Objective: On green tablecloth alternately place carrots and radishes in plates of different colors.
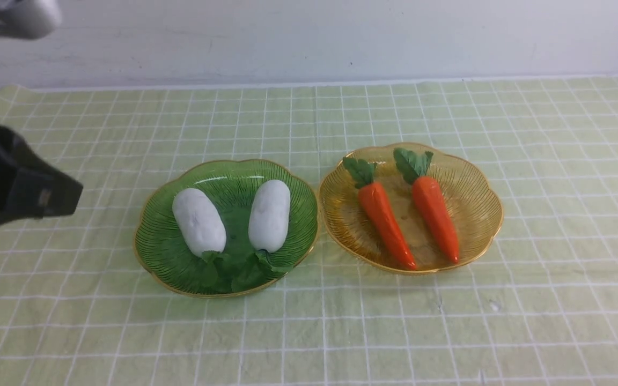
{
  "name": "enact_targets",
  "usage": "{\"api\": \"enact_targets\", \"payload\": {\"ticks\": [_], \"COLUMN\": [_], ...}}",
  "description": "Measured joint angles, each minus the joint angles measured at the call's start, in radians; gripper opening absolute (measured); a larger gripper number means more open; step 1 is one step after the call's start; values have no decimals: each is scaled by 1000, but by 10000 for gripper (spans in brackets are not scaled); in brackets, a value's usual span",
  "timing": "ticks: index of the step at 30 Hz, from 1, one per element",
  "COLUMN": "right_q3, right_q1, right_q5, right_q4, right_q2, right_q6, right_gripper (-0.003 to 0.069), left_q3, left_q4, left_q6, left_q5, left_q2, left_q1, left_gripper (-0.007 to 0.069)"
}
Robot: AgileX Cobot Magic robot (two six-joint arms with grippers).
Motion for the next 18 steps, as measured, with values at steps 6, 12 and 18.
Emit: {"api": "enact_targets", "payload": {"ticks": [6, 12, 18], "right_q3": [0, 0, 0], "right_q1": [0, 0, 0], "right_q5": [0, 0, 0], "right_q4": [-1, -1, -1], "right_q2": [0, 0, 0], "right_q6": [-141, -160, -164], "right_gripper": [-15, -15, -15], "left_q3": [272, 487, 719], "left_q4": [-18, -70, -144], "left_q6": [3, 2, 2], "left_q5": [-253, -415, -677], "left_q2": [-374, -668, -864], "left_q1": [0, 0, 0], "left_gripper": [-8, -8, -8]}}
